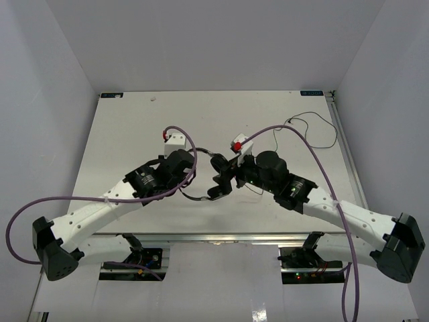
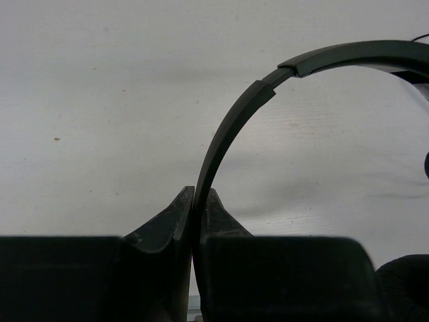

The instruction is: Wrap the headphones

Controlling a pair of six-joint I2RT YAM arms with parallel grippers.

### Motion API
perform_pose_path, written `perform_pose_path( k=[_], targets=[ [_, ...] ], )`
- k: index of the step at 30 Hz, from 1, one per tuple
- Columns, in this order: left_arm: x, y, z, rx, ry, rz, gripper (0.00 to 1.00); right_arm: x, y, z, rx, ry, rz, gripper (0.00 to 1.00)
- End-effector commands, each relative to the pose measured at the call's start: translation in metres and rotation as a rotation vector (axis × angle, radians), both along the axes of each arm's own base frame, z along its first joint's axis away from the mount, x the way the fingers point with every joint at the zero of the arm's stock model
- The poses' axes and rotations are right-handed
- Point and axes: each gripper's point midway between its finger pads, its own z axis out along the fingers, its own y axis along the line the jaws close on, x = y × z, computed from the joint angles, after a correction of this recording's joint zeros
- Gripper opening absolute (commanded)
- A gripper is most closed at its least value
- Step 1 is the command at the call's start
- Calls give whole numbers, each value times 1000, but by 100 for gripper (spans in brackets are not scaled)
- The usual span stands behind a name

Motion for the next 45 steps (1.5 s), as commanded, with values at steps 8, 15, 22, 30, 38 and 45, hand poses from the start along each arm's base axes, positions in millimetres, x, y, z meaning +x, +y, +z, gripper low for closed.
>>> perform_pose_path(
  k=[8,15,22,30,38,45],
  targets=[
    [-18,38,57,-53,-88,65,0,-49,-19,95,142,-240,214,96],
    [-26,32,83,-169,-133,-4,0,-71,-19,56,80,-302,371,96],
    [-42,21,115,-309,-166,-119,0,-81,-16,33,88,-362,448,95],
    [-51,6,128,-404,-183,-209,0,-75,-6,13,64,-385,472,95],
    [-54,17,128,-400,-196,-184,0,-87,-23,31,101,-419,457,93],
    [-49,40,118,-331,-194,-72,0,-97,-52,54,106,-447,406,94]
  ],
)
